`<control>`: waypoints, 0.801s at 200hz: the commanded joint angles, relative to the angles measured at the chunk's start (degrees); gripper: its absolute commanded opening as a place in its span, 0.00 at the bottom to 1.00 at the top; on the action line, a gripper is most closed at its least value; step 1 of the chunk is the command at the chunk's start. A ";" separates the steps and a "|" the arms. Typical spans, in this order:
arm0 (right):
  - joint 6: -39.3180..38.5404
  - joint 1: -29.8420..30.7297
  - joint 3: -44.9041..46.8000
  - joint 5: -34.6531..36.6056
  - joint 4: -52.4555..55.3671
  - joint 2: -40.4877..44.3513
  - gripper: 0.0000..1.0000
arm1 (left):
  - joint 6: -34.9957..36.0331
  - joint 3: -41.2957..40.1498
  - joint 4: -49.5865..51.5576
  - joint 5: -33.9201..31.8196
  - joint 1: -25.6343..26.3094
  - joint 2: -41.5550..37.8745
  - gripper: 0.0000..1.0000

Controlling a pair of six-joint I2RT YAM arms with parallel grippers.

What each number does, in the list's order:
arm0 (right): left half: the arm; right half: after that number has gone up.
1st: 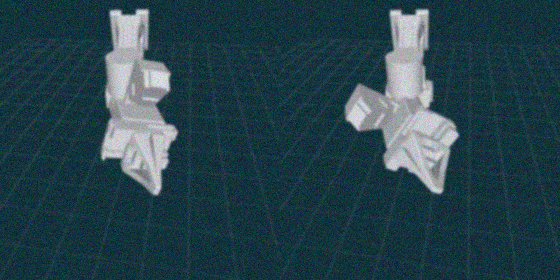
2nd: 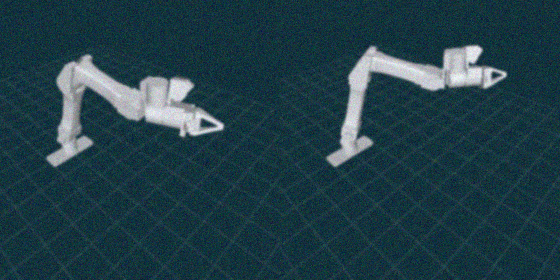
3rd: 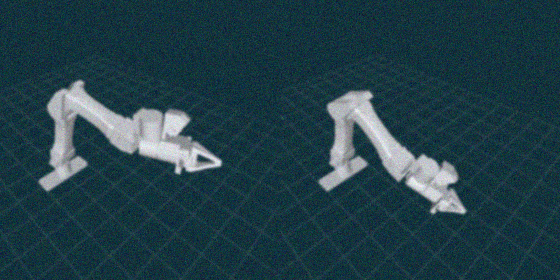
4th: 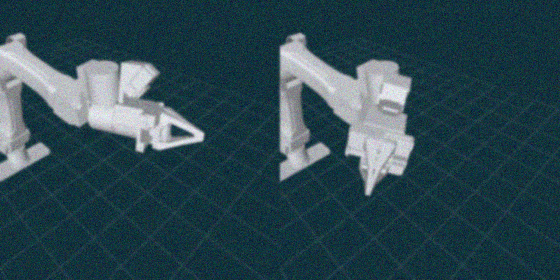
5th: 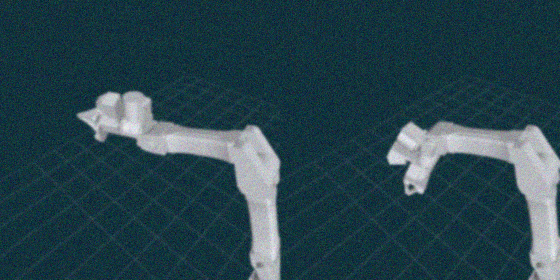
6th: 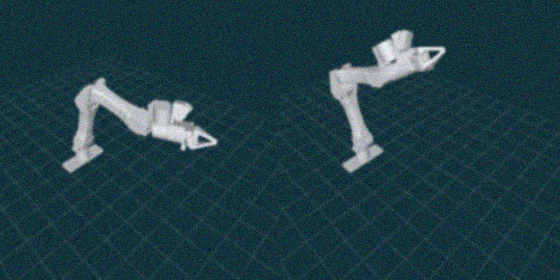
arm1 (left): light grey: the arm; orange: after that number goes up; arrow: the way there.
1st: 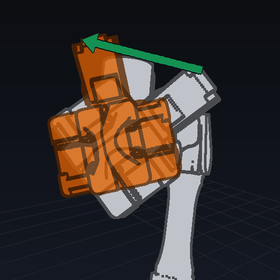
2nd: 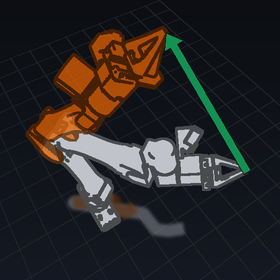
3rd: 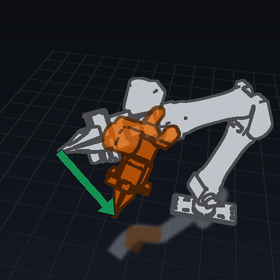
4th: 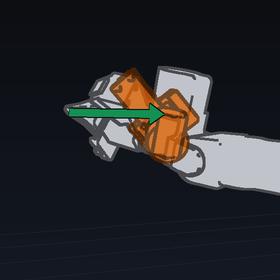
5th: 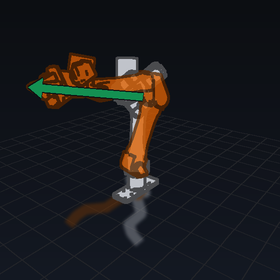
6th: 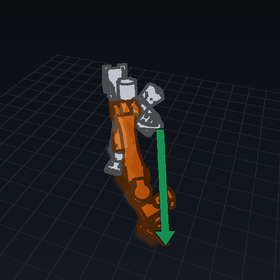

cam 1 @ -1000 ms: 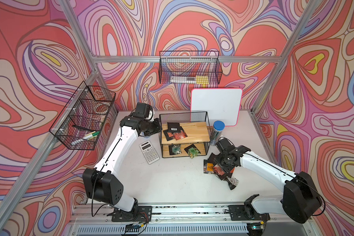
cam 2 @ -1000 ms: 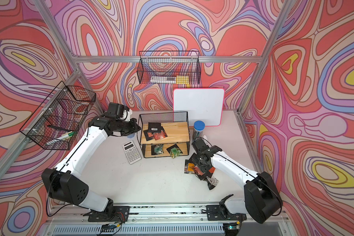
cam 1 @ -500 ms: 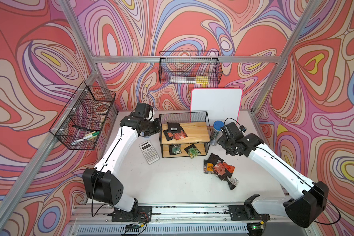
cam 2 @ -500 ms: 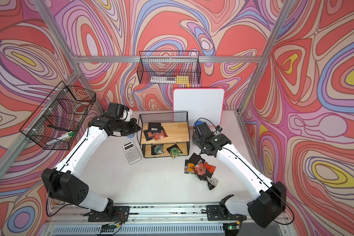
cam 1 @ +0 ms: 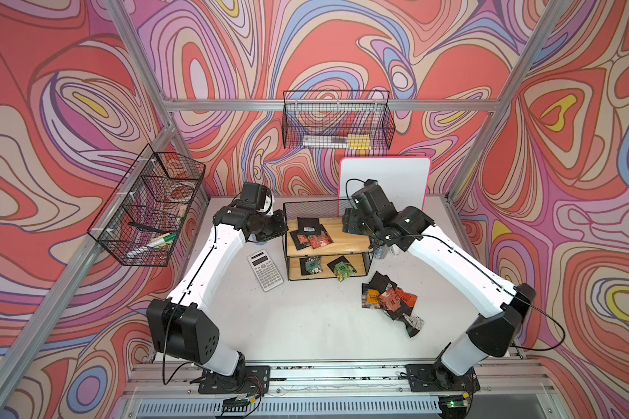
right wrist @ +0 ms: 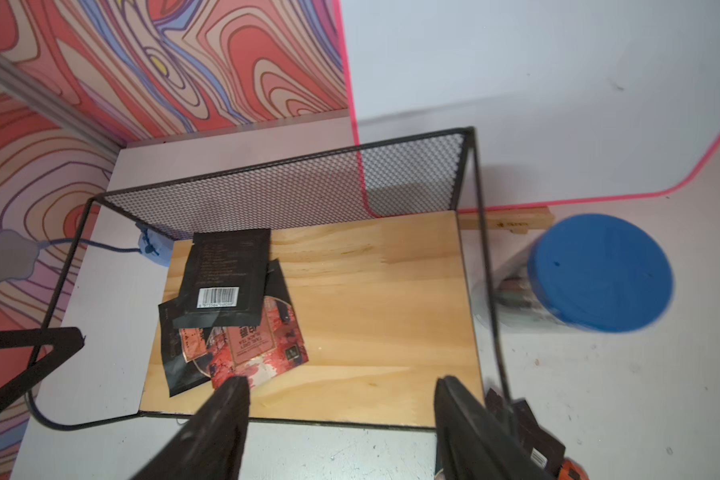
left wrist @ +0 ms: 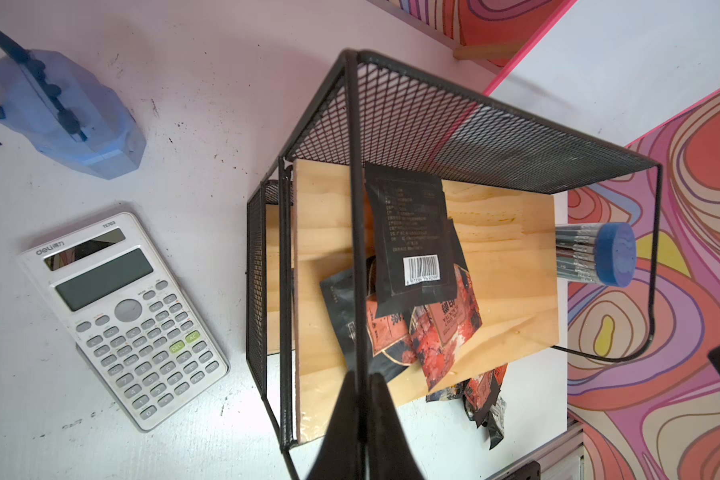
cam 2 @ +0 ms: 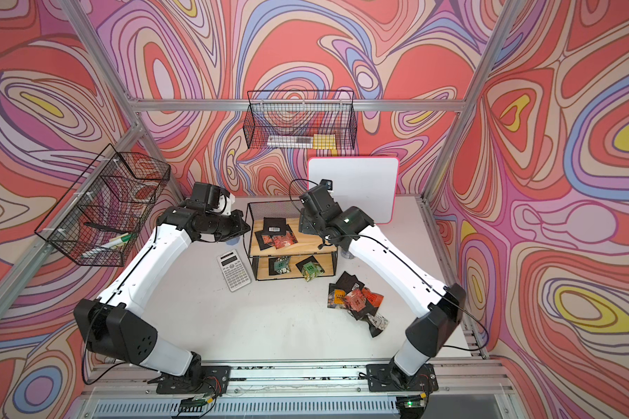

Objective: Remove the tea bags from the shelf
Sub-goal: Pick up the tea bag from the shelf.

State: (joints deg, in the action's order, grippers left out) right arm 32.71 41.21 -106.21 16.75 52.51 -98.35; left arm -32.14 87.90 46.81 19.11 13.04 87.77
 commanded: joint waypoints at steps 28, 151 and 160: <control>-7.37 2.45 -18.62 -7.75 7.17 -17.04 0.77 | -1.05 0.53 -0.84 -0.13 -0.21 0.32 0.00; -12.20 3.03 -30.89 -10.00 4.91 -31.36 0.79 | -0.85 0.85 -0.75 -0.13 -0.18 0.65 0.00; -12.23 3.08 -31.05 -10.24 4.43 -31.71 0.79 | -0.82 0.81 -0.73 -0.23 -0.21 0.70 0.00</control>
State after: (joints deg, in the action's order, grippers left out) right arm 21.65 43.97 -135.57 7.18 57.87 -127.98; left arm -32.21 87.90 46.78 19.11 13.04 87.77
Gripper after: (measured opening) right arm 0.793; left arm 0.085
